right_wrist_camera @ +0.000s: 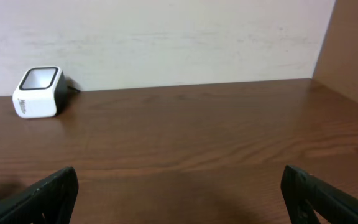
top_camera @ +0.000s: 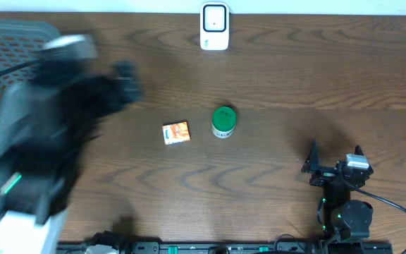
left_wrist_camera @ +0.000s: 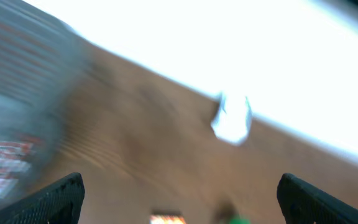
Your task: Scan the item barcode
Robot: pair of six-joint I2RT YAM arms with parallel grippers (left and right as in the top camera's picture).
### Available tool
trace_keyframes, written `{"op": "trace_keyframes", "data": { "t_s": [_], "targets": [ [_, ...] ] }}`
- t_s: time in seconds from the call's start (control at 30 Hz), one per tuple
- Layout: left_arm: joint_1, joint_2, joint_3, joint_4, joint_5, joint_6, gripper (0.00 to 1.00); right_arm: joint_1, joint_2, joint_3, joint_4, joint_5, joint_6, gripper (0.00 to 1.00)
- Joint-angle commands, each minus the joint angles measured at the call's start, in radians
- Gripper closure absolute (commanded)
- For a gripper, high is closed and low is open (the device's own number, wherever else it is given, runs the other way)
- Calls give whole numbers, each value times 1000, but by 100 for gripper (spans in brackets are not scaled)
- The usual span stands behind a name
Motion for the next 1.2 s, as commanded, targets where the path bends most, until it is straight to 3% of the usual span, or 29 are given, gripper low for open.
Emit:
{"op": "trace_keyframes", "data": {
  "t_s": [0.0, 0.1, 0.23, 0.4, 0.5, 0.8, 1.17],
  "targets": [
    [213, -24, 68, -61, -24, 23, 2, -6, -4, -1, -4, -2, 10, 1],
    [408, -14, 94, -106, 30, 21, 2, -6, -4, -1, -4, -2, 10, 1],
    [638, 65, 94, -176, 109, -75, 2, -6, -4, -1, -4, -2, 10, 1],
    [798, 218, 93, -250, 214, -162, 2, -6, -4, -1, -4, -2, 10, 1],
    [823, 303, 93, -286, 242, -149, 2, -6, -4, -1, -4, -2, 10, 1],
    [824, 530, 93, -341, 243, 59, 2, -6, -4, -1, -4, -2, 10, 1],
    [825, 673, 92, -424, 237, 67, 2, -6, -4, -1, -4, -2, 10, 1]
  ]
}}
